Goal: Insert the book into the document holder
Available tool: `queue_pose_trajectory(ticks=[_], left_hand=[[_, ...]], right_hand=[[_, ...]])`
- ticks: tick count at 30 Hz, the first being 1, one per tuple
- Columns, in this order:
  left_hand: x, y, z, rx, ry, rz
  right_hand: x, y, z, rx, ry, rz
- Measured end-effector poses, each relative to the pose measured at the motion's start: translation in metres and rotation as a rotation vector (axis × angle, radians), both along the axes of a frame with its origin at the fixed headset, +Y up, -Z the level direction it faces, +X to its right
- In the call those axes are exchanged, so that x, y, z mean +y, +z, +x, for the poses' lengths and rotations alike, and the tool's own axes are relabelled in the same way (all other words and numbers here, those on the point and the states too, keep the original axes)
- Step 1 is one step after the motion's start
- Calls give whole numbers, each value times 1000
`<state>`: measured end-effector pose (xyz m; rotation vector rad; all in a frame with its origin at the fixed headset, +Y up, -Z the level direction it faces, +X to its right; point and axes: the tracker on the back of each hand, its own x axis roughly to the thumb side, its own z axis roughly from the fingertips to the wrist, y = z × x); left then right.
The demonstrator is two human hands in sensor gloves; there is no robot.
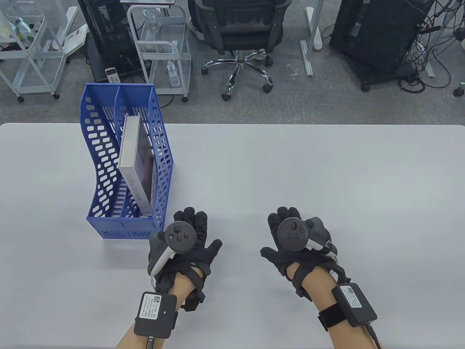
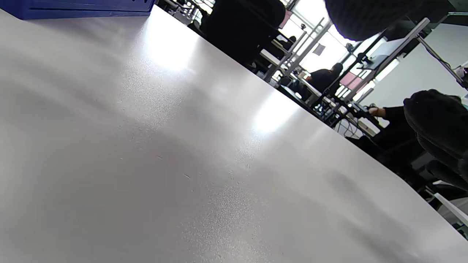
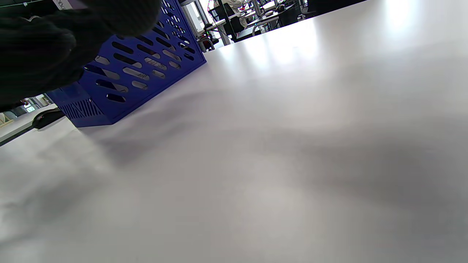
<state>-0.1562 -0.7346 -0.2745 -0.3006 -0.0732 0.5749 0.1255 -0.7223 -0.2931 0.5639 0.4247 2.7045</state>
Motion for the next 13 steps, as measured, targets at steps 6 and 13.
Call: queue_pose_trajectory(ticks=[6,13], left_hand=[[2,0,-4,10,12,8],[2,0,-4,10,3,6]], right_hand=[[0,1,1,-3,0,-13],[-1,1,1,0,0,-19]])
